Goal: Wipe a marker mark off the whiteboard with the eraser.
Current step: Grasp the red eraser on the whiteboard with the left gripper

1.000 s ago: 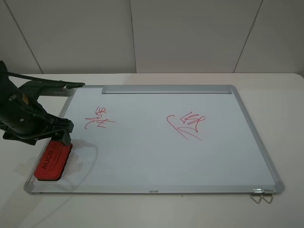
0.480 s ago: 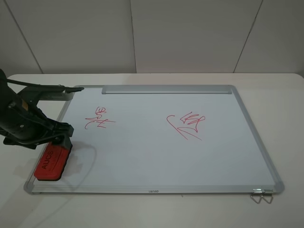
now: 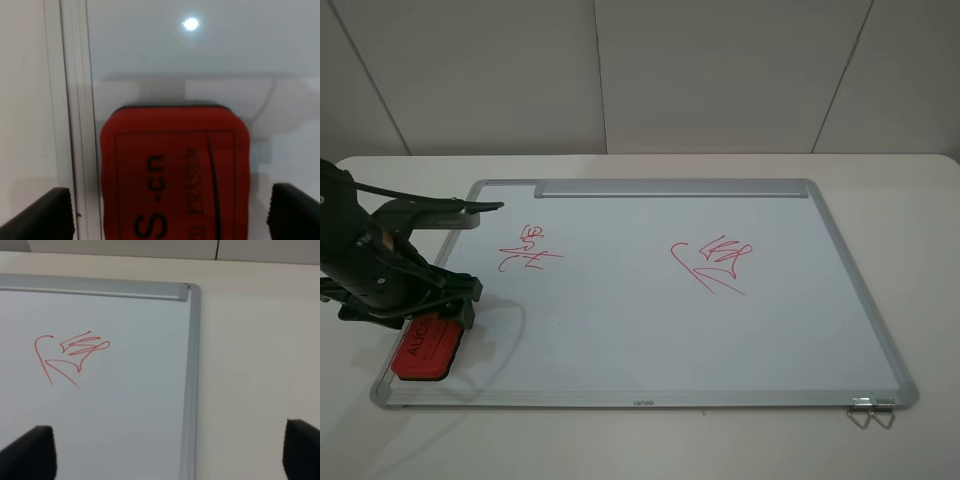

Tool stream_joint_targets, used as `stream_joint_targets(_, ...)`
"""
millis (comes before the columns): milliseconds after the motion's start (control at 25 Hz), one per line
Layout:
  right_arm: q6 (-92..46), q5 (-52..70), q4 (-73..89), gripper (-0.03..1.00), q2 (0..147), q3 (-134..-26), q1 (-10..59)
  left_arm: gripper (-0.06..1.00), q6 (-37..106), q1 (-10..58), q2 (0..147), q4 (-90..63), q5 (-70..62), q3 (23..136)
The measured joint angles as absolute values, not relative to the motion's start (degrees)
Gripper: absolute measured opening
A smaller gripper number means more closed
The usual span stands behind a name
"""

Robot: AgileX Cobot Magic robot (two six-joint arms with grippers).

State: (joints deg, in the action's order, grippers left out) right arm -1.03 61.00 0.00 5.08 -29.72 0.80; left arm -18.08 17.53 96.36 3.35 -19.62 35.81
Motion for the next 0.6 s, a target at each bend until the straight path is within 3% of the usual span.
stream_joint_targets(440,-1.03,61.00,0.00,0.83,5.08,-29.72,0.80,0.77,-18.08,17.53,98.48,2.85,-18.97,35.81)
stream_joint_targets(520,-1.03,61.00,0.00,0.83,5.08,-29.72,0.80,0.74,-18.08,17.53,98.48,2.85,-18.94,35.81)
stream_joint_targets(600,-1.03,61.00,0.00,0.83,5.08,-29.72,0.80,0.64,-18.12,17.53,98.48,2.71,-18.82,35.81)
